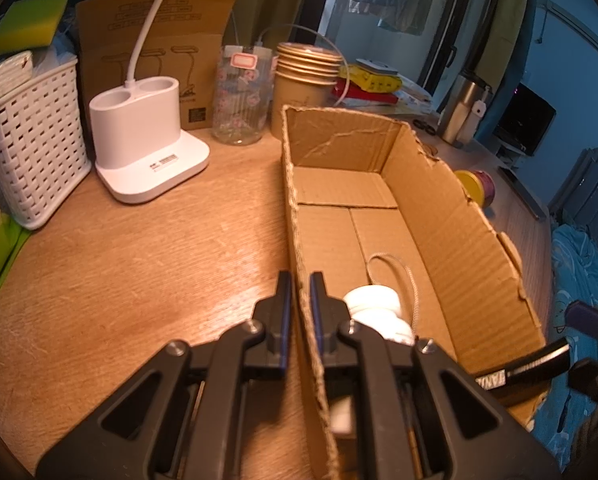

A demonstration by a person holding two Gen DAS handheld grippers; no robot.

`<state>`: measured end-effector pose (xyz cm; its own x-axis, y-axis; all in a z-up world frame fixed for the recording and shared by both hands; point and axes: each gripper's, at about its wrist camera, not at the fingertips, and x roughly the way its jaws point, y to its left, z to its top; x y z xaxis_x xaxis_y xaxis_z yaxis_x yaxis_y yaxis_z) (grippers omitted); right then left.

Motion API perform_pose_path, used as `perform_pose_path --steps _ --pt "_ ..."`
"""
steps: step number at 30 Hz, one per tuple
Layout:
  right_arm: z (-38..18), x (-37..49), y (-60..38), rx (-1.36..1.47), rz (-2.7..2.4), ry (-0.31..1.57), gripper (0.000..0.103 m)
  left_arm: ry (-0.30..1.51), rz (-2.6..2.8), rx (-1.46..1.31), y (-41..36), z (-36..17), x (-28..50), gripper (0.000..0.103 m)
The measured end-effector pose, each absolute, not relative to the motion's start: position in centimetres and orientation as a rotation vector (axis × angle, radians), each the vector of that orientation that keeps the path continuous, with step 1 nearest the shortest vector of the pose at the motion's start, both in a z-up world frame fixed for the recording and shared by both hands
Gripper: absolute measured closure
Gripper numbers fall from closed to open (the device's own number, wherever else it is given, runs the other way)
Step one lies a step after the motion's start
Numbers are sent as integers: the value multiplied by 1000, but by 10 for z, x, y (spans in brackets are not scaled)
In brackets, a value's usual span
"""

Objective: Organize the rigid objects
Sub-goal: 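Open the right gripper and withdraw it from the box, then move the right gripper to the white square charger and grasp it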

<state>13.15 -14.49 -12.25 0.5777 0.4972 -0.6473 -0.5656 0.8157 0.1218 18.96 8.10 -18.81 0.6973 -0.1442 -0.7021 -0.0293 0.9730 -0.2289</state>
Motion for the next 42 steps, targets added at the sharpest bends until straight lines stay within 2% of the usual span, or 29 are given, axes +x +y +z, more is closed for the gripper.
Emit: perform_pose_path --steps 15,17,27,42 --pt "-141 161 -128 -162 550 791 47 794 -59 -233 80 -189 189 93" --pt "-141 167 -130 -155 549 800 44 794 -59 -233 80 -188 189 93" --pt "-125 195 -174 -77 430 725 42 801 -62 -235 80 -189 190 93" --pt "-161 251 -194 -115 263 754 42 801 -62 -236 80 -189 190 93"
